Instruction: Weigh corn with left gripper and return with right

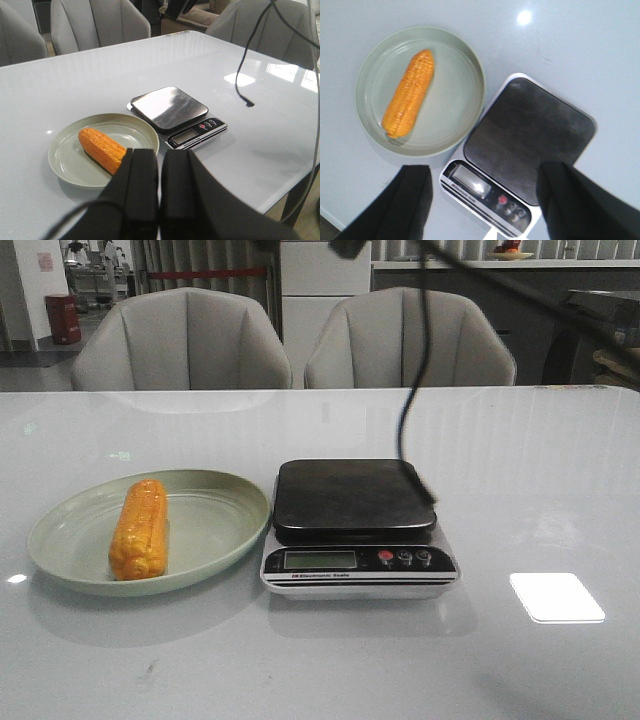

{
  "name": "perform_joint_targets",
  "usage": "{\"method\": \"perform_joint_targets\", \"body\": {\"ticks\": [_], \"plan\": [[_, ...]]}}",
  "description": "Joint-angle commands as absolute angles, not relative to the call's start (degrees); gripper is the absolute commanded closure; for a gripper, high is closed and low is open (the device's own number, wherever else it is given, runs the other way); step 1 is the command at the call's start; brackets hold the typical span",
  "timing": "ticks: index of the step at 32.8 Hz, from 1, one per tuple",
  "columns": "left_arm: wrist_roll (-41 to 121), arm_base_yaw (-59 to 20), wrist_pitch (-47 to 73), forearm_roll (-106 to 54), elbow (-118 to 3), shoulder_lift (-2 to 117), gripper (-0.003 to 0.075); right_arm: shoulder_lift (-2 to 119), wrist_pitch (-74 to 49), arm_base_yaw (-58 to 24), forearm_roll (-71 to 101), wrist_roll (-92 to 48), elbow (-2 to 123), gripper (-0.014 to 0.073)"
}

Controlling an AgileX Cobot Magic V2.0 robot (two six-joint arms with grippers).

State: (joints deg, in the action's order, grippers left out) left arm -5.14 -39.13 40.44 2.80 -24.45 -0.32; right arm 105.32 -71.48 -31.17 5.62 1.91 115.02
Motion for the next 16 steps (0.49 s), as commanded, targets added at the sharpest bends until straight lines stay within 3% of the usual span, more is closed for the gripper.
{"method": "perform_joint_targets", "body": {"ticks": [1,16], "plan": [[-5.15,-39.38,35.92,2.80,-25.75,-1.55,0.0606,97.55,-74.58,-27.62,5.43,0.75,112.42,0.0050],[-5.15,-39.38,35.92,2.80,-25.75,-1.55,0.0606,71.74,-55.34,-16.29,5.43,-1.67,76.54,0.0050]]}}
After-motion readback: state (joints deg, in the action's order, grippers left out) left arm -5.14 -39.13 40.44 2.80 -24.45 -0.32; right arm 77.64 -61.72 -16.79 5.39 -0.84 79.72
